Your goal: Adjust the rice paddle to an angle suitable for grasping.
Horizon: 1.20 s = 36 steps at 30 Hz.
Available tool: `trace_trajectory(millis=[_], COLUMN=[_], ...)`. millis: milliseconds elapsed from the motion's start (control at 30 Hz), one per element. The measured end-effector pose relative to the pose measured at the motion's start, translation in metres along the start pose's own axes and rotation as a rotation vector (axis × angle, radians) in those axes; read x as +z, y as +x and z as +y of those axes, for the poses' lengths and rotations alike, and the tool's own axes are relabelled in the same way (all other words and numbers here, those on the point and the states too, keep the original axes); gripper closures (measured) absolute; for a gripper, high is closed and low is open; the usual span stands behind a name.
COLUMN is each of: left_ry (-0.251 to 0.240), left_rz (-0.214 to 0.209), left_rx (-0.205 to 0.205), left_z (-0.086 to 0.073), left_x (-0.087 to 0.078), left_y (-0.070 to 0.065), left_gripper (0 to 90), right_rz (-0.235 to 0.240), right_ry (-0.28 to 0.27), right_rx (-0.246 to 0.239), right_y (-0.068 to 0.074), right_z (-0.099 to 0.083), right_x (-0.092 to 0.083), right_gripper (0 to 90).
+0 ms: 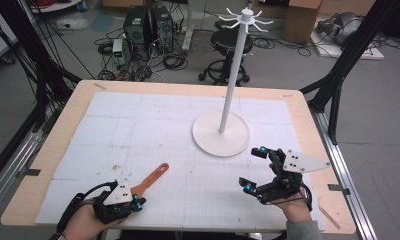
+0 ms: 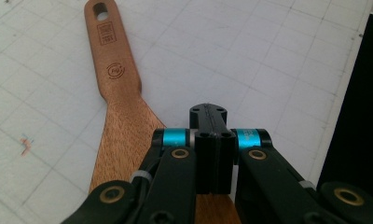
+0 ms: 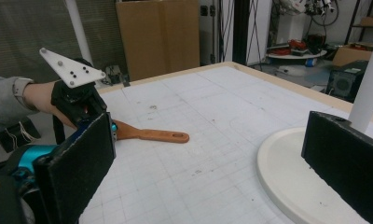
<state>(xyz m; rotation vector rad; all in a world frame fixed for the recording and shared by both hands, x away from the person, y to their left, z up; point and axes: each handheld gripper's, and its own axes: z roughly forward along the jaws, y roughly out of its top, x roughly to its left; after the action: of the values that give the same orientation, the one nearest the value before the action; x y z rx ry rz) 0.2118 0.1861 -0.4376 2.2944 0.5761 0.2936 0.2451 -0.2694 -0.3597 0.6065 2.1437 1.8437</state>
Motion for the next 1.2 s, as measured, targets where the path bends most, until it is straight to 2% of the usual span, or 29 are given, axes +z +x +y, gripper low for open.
trace_trajectory(millis=[233,600,867,1067,1200], left_ry=[0.003,-0.002,-0.011,-0.036,-0.042], left_rz=[0.010,0.038,0.047,0.038,0.045], left_rx=[0.005,-0.033,-0.049,-0.094,-0.103], left_z=[-0.006,-0.031,-0.034,-0.041,-0.043], left_x=[-0.006,-0.030,-0.032,-0.035,-0.037], left_y=[0.002,0.018,0.026,0.036,0.041], left_gripper=[89.6,89.5,89.5,89.5,89.5], right_rz=[-0.004,-0.002,-0.001,0.000,-0.003], right_ry=[0.000,0.016,0.016,0.019,0.020], right_rx=[-0.007,0.003,0.003,0.002,-0.004], right_y=[-0.001,0.000,-0.001,-0.001,-0.001], right_z=[0.000,-0.002,-0.002,-0.002,-0.002], right_x=[0.000,0.003,0.002,0.003,0.004], right_gripper=[1.8,1.8,1.8,1.8,1.8])
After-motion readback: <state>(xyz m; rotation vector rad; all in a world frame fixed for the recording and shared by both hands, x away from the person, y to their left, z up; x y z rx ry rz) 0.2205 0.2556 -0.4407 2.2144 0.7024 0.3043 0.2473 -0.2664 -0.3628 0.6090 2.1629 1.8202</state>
